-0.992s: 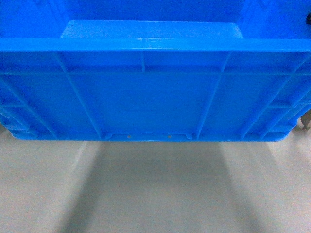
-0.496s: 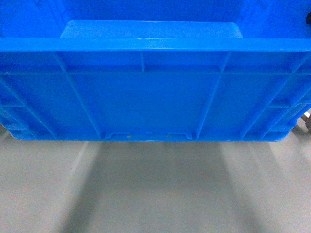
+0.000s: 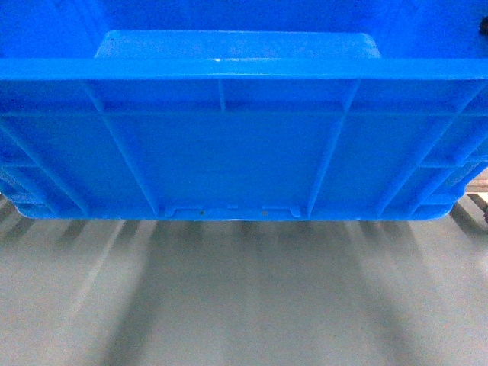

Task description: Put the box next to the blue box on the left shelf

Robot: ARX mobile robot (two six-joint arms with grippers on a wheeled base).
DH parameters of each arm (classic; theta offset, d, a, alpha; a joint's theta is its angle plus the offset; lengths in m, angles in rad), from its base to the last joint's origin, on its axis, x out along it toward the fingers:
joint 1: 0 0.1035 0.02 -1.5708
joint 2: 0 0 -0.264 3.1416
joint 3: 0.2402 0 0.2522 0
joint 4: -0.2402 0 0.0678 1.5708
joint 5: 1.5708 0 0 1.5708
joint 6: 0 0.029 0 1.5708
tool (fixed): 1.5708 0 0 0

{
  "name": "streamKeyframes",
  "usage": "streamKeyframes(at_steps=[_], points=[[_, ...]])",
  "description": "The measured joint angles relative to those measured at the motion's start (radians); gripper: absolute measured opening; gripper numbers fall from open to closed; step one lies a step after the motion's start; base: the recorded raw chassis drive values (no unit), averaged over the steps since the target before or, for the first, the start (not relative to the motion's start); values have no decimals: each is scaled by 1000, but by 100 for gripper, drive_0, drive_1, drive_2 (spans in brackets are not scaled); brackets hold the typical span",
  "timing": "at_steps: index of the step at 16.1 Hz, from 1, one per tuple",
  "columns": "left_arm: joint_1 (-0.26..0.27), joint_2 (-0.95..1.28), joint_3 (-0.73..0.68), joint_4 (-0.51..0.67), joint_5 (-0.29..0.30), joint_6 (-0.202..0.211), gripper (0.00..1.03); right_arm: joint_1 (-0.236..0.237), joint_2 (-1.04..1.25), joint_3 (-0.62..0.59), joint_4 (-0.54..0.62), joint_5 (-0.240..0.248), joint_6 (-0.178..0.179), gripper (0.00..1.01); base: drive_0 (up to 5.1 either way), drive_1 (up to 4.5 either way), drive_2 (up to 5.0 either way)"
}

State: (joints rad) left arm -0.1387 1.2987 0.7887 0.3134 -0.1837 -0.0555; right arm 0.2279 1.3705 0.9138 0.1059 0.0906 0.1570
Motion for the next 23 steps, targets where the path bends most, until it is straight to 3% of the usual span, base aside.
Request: streamKeyframes(at_steps=[19, 23], points=[[-2, 0, 0, -2, 0, 0, 14, -5, 0, 0, -2, -4, 1, 7, 23, 447, -401], [-2, 0, 0, -2, 0, 0, 14, -5, 2, 0, -1, -4, 2, 7, 0, 0, 0]])
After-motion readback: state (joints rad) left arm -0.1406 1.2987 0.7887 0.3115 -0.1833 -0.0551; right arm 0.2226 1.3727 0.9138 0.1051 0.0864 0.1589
